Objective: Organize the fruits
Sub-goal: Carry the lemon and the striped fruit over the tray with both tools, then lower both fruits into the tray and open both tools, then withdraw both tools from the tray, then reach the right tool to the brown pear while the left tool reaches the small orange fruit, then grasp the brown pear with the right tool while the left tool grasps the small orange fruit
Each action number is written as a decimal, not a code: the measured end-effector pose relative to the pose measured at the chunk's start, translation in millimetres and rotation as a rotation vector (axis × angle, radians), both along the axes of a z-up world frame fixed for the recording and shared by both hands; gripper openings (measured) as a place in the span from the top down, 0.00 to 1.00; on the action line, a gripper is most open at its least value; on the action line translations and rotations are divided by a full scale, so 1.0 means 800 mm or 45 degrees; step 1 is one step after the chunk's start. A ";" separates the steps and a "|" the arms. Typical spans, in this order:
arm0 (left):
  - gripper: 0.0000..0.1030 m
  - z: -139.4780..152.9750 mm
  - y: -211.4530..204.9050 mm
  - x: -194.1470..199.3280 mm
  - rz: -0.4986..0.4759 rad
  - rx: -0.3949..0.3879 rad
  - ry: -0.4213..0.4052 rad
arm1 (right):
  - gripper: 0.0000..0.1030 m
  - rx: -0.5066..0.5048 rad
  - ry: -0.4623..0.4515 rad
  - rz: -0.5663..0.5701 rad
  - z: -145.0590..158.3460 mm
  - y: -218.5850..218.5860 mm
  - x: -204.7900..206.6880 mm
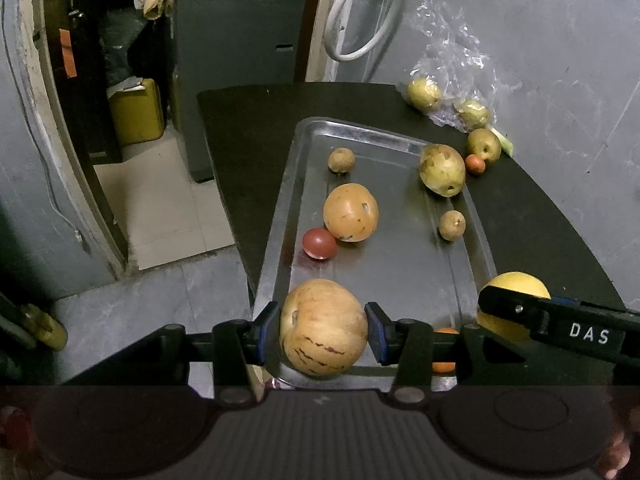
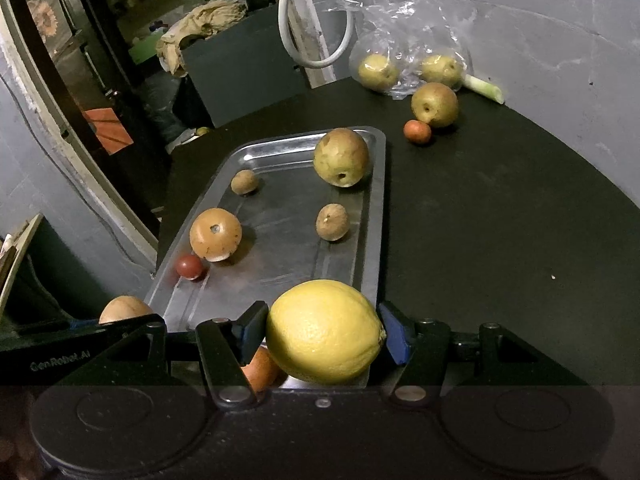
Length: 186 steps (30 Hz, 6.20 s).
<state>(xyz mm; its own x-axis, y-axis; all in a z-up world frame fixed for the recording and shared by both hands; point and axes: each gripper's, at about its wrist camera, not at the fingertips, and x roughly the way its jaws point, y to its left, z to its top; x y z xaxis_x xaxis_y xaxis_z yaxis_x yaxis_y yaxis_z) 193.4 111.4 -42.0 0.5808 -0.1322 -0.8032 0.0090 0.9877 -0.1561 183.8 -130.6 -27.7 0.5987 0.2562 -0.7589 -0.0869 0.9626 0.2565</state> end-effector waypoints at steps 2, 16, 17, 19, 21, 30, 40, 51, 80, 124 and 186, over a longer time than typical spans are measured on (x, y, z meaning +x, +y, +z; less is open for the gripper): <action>0.52 -0.002 -0.002 0.003 -0.007 0.006 0.005 | 0.40 0.002 0.001 -0.003 -0.001 -0.002 0.002; 0.52 -0.017 0.004 0.017 -0.002 -0.035 0.053 | 0.39 -0.021 0.027 0.068 -0.012 0.017 0.018; 0.51 -0.018 0.004 0.017 0.000 -0.041 0.058 | 0.39 -0.025 0.029 0.074 -0.012 0.017 0.019; 0.51 -0.020 0.004 0.020 0.005 -0.052 0.068 | 0.39 -0.033 0.030 0.077 -0.012 0.019 0.020; 0.51 -0.022 0.004 0.022 0.009 -0.067 0.083 | 0.39 -0.032 0.031 0.076 -0.012 0.019 0.022; 0.45 -0.021 0.006 0.023 0.020 -0.085 0.076 | 0.37 -0.023 0.023 0.080 -0.014 0.017 0.021; 0.19 -0.012 0.004 0.017 0.058 -0.110 0.050 | 0.23 -0.042 -0.034 0.089 -0.005 0.003 -0.002; 0.10 -0.004 0.006 0.000 0.137 -0.113 0.011 | 0.08 -0.078 -0.134 0.049 0.011 -0.018 -0.039; 0.01 0.002 -0.025 -0.118 0.121 -0.055 0.120 | 0.01 -0.176 0.022 0.164 0.007 -0.037 -0.103; 0.01 0.061 -0.184 0.003 -0.128 0.025 -0.038 | 0.01 -0.249 -0.129 0.052 0.095 -0.191 0.034; 0.42 -0.058 -0.317 0.248 -0.522 0.526 -0.185 | 0.35 -0.040 0.137 0.354 -0.034 -0.138 0.347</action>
